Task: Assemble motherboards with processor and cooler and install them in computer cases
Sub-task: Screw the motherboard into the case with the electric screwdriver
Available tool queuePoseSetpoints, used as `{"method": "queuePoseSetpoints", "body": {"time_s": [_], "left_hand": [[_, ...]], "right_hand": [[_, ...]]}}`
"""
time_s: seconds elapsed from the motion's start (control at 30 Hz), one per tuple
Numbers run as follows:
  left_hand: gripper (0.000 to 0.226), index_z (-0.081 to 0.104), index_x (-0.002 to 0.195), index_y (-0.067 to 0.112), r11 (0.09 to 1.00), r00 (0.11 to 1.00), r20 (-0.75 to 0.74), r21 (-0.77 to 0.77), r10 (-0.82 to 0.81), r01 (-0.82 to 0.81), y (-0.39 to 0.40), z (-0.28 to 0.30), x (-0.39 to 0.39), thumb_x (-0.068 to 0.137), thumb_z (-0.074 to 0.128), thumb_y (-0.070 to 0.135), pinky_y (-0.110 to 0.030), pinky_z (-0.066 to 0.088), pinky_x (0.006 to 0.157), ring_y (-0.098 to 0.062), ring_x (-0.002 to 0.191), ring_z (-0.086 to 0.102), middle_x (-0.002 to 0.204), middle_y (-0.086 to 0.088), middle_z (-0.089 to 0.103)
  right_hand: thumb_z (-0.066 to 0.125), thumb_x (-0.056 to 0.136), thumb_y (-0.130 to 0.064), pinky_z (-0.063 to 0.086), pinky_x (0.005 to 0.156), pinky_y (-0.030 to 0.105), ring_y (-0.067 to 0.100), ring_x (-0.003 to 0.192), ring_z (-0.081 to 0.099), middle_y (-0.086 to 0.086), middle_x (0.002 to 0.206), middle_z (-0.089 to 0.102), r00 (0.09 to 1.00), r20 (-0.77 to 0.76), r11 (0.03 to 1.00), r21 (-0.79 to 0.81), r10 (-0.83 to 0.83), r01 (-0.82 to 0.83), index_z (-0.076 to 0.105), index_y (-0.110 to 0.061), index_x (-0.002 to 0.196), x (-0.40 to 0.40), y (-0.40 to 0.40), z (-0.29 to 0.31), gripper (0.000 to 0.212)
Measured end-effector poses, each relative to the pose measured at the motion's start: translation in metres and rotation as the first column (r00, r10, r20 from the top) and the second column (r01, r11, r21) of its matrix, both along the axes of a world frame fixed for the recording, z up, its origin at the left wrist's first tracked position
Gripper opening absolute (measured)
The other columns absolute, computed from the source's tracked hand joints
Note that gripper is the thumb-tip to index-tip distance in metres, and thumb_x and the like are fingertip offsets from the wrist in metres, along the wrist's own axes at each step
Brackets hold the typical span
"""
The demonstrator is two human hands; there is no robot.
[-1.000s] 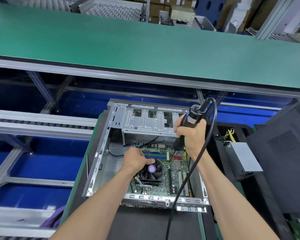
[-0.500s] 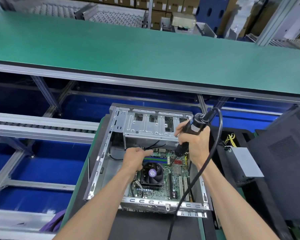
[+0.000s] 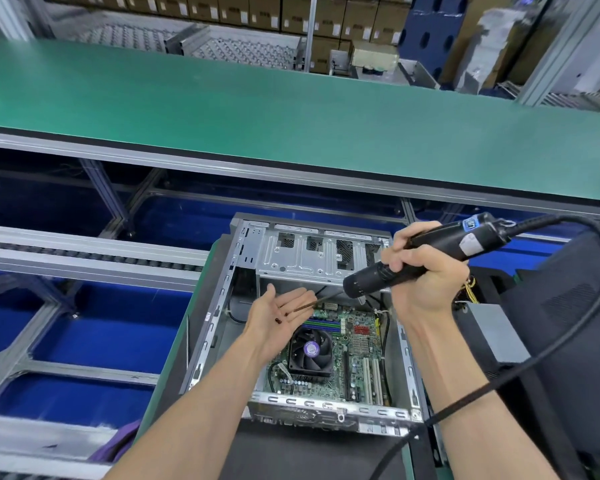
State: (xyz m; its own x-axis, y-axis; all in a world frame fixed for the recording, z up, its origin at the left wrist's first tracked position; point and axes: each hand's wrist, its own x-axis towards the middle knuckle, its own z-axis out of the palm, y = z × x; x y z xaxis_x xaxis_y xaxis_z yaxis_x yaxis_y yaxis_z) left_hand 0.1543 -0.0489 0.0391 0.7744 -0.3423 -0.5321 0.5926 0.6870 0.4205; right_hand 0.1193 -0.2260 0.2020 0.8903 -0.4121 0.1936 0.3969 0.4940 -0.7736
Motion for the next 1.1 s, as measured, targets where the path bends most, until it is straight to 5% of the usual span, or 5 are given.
{"method": "queuePoseSetpoints", "body": {"time_s": [0.3, 0.5, 0.7, 1.1], "left_hand": [[0.06, 0.055, 0.127, -0.015, 0.997, 0.998, 0.051, -0.077, -0.023, 0.027, -0.002, 0.007, -0.003, 0.11, 0.028, 0.036, -0.048, 0.049, 0.099, -0.04, 0.115, 0.065, 0.126, -0.031, 0.063], [0.04, 0.059, 0.119, -0.014, 0.998, 0.997, -0.031, 0.026, -0.064, 0.065, 0.002, 0.004, -0.005, 0.103, 0.046, 0.02, -0.049, 0.061, 0.083, -0.046, 0.104, 0.069, 0.115, -0.037, 0.065], [0.017, 0.062, 0.106, -0.011, 0.989, 0.998, -0.062, 0.143, -0.029, 0.038, -0.002, -0.002, -0.004, 0.093, 0.063, -0.001, -0.036, 0.062, 0.065, -0.03, 0.089, 0.075, 0.096, -0.028, 0.073], [0.029, 0.059, 0.115, -0.01, 0.995, 1.0, -0.028, 0.094, -0.01, 0.013, -0.003, -0.014, 0.002, 0.087, 0.063, -0.006, -0.033, 0.062, 0.069, -0.028, 0.093, 0.075, 0.104, -0.025, 0.073]], "right_hand": [[0.045, 0.054, 0.011, 0.036, 0.051, 0.027, 0.021, 0.043, 0.037, 0.014, 0.068, 0.047, 1.0, -0.013, 0.999, 0.036, 0.005, -0.004, 0.053, -0.003, 0.07, 0.0, 0.011, -0.009, 0.023], [0.047, 0.054, 0.008, 0.035, 0.054, 0.028, 0.02, 0.045, 0.037, 0.014, 0.071, 0.045, 0.999, -0.018, 0.999, 0.034, -0.029, 0.03, 0.049, -0.002, 0.075, 0.001, 0.001, -0.003, 0.023], [0.046, 0.055, 0.009, 0.036, 0.054, 0.027, 0.02, 0.044, 0.037, 0.012, 0.061, 0.048, 0.999, 0.002, 0.998, 0.04, -0.043, 0.043, 0.052, -0.002, 0.07, 0.003, -0.009, -0.003, 0.02], [0.045, 0.056, 0.01, 0.039, 0.053, 0.025, 0.02, 0.044, 0.039, 0.011, 0.058, 0.051, 0.998, 0.031, 0.997, 0.049, -0.055, 0.054, 0.06, -0.007, 0.065, 0.008, -0.012, -0.005, 0.025]]}}
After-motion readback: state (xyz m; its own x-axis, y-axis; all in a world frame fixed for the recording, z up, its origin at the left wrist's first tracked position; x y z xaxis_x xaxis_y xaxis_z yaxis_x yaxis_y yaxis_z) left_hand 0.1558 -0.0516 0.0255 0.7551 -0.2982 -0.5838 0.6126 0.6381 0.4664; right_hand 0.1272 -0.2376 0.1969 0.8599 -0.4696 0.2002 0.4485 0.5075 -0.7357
